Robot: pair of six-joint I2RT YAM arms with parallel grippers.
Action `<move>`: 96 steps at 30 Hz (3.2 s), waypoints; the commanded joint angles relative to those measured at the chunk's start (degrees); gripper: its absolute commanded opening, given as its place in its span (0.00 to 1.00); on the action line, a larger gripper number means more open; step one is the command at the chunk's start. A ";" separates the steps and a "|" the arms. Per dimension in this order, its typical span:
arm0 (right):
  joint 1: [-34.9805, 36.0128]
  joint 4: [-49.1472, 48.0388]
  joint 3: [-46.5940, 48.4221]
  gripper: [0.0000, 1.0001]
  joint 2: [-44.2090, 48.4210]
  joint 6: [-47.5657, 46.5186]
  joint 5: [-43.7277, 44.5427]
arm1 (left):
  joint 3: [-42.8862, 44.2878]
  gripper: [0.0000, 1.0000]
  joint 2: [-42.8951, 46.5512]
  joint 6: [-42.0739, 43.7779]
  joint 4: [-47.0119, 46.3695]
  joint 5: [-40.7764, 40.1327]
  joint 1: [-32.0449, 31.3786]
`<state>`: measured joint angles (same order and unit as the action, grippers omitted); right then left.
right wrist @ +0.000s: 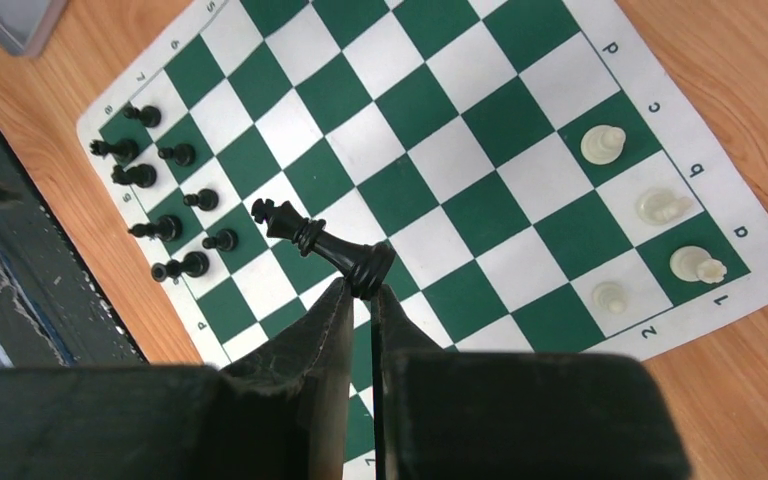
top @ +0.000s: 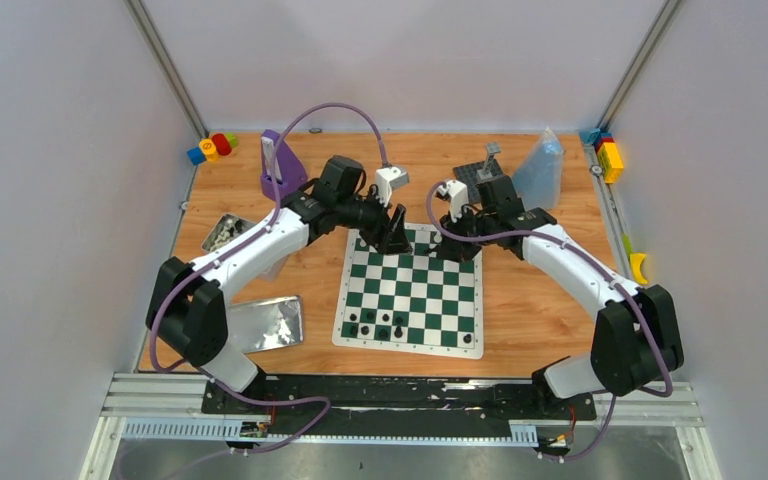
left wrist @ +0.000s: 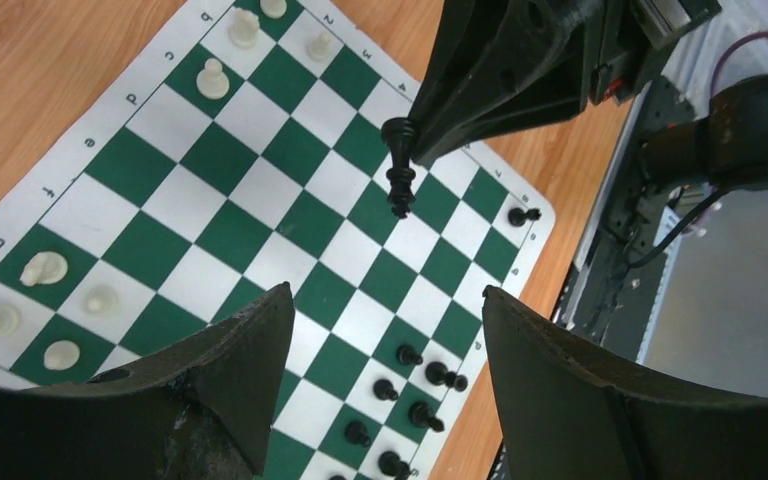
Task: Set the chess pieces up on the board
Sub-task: Place the chess piece on the chessboard.
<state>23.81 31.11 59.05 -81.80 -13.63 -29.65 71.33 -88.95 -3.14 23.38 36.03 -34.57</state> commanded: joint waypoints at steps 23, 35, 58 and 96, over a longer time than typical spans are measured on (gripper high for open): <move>-1.88 -3.74 7.65 0.00 -0.20 9.81 -9.67 | 5.27 0.47 -7.06 -19.36 -14.08 10.83 1.24; -3.36 -3.87 8.20 0.00 -0.95 11.49 -12.73 | 4.82 0.48 -6.68 -19.31 -13.62 8.80 1.20; -3.57 -3.96 8.37 0.00 -1.74 11.84 -12.98 | 5.84 0.33 -7.18 -18.49 -12.39 8.30 1.16; -26.21 -3.83 0.04 0.68 9.66 7.27 -20.38 | 10.89 0.00 -5.47 15.96 18.24 -11.29 -10.77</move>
<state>1.28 28.97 60.99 -74.32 -6.24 -45.91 78.98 -96.16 1.50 32.05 31.27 -39.27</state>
